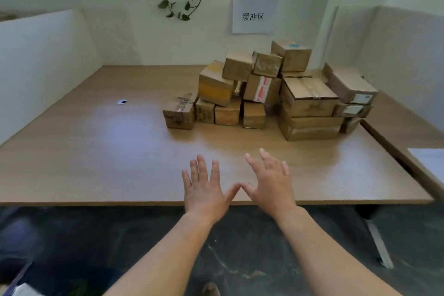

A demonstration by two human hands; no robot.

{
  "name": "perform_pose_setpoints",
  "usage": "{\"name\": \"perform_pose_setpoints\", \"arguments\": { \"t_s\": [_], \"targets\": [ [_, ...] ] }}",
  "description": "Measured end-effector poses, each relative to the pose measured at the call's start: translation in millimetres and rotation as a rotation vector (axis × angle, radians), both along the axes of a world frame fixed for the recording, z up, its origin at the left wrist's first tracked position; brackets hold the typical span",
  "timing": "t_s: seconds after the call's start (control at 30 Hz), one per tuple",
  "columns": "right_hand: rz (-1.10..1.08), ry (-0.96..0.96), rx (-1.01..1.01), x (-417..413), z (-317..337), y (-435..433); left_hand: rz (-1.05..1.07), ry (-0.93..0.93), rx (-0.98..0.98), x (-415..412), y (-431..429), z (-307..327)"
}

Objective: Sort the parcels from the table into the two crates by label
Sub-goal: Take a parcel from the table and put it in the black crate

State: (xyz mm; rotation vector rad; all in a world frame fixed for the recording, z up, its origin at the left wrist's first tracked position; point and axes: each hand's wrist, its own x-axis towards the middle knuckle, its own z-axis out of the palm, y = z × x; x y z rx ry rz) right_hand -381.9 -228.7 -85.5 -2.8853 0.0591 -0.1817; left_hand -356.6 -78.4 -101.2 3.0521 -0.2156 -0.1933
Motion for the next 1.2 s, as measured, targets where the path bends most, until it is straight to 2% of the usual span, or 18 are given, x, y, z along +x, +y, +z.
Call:
{"name": "perform_pose_setpoints", "arguments": {
  "t_s": [0.57,0.83,0.97,1.1,1.2],
  "targets": [
    [-0.387,-0.021,0.046,164.2,23.4,-125.8,-0.252,-0.063,-0.073,211.1,-120.3,24.5],
    [-0.475,-0.035,0.097,197.3,34.9,-211.4,-0.371,-0.071,-0.107,254.5,-204.1,33.6],
    [-0.498,0.029,0.154,216.3,37.9,-254.5,-0.34,0.029,-0.229,263.8,-243.0,39.5],
    [-0.496,0.078,0.239,234.9,35.4,-287.7,-0.253,0.209,-0.45,276.4,-276.9,42.3],
    [-0.469,0.098,0.259,244.9,33.6,-303.0,-0.192,0.259,-0.574,281.4,-295.3,41.6]
  ]
}}
